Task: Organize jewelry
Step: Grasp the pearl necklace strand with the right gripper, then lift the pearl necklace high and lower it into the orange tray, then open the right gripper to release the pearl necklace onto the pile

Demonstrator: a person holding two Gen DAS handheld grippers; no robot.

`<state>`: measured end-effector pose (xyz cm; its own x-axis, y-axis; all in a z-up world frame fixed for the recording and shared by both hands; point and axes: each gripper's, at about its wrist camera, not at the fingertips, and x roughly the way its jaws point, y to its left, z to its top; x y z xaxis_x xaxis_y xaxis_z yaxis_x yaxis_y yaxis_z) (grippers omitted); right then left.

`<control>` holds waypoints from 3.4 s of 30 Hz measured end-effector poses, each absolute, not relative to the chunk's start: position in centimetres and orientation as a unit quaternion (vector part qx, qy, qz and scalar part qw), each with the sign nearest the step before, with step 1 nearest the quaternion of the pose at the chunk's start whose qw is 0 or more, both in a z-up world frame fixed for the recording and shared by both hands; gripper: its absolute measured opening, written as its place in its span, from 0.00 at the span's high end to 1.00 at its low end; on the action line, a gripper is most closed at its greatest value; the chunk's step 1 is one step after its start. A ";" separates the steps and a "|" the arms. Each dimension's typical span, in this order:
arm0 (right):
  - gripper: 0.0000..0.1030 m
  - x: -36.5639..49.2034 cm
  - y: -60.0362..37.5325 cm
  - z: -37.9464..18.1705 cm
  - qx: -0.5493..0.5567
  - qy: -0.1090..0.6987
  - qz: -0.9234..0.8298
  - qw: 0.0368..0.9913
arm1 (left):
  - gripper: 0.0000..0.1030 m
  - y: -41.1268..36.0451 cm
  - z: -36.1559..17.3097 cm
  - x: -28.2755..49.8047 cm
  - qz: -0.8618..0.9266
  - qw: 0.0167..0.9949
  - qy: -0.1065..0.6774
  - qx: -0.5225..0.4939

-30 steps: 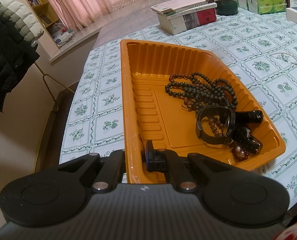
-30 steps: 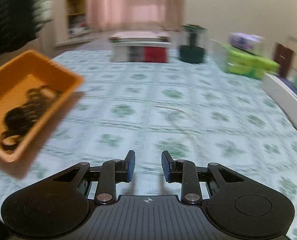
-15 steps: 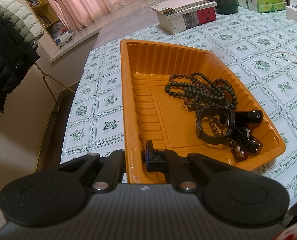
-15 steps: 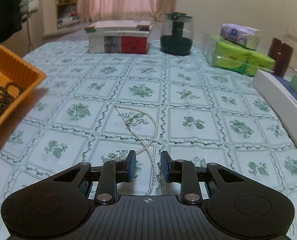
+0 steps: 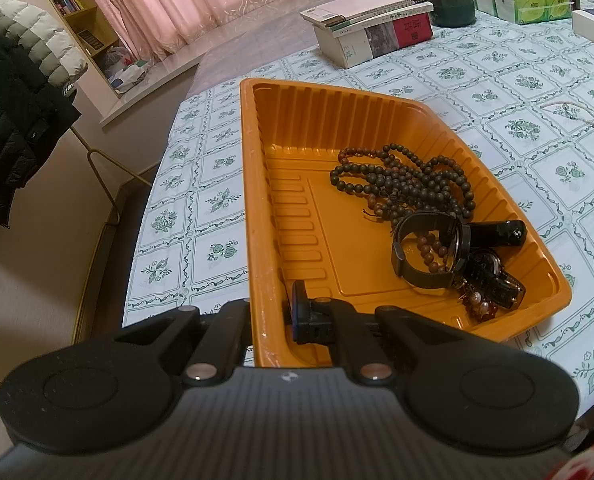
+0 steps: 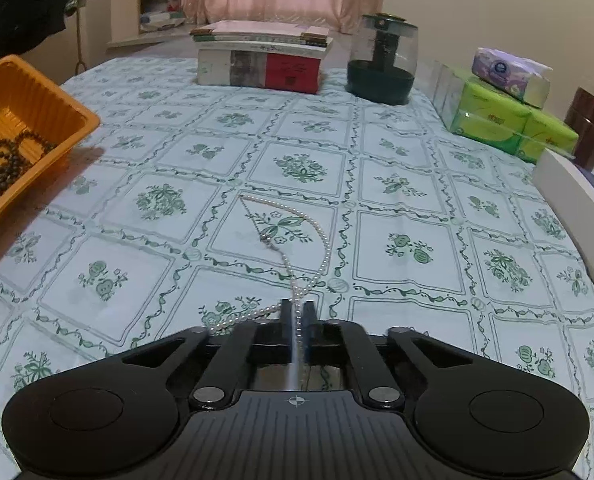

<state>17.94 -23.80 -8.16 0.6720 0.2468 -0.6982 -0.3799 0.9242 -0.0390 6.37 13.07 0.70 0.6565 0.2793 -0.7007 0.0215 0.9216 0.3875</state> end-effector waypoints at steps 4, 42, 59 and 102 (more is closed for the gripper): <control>0.98 17.5 -23.6 -7.2 -0.097 0.360 0.163 0.913 | 0.97 13.1 0.7 6.4 0.072 0.891 0.408 0.185; 0.98 12.2 -14.0 14.9 -0.146 0.142 0.334 0.920 | 0.96 13.0 1.0 6.3 0.067 0.893 0.404 0.184; 0.98 11.6 -1.6 16.5 -0.174 0.120 0.470 0.857 | 0.96 13.0 1.1 6.3 0.064 0.895 0.402 0.184; 0.98 17.4 3.3 8.0 -0.207 0.233 0.452 0.836 | 0.96 12.9 0.9 6.4 0.064 0.895 0.402 0.182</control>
<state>17.38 3.31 7.98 0.4832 0.6589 -0.5765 -0.8519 0.5056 -0.1362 6.41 12.94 0.94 0.6693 0.2608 -0.6957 0.0317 0.9255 0.3774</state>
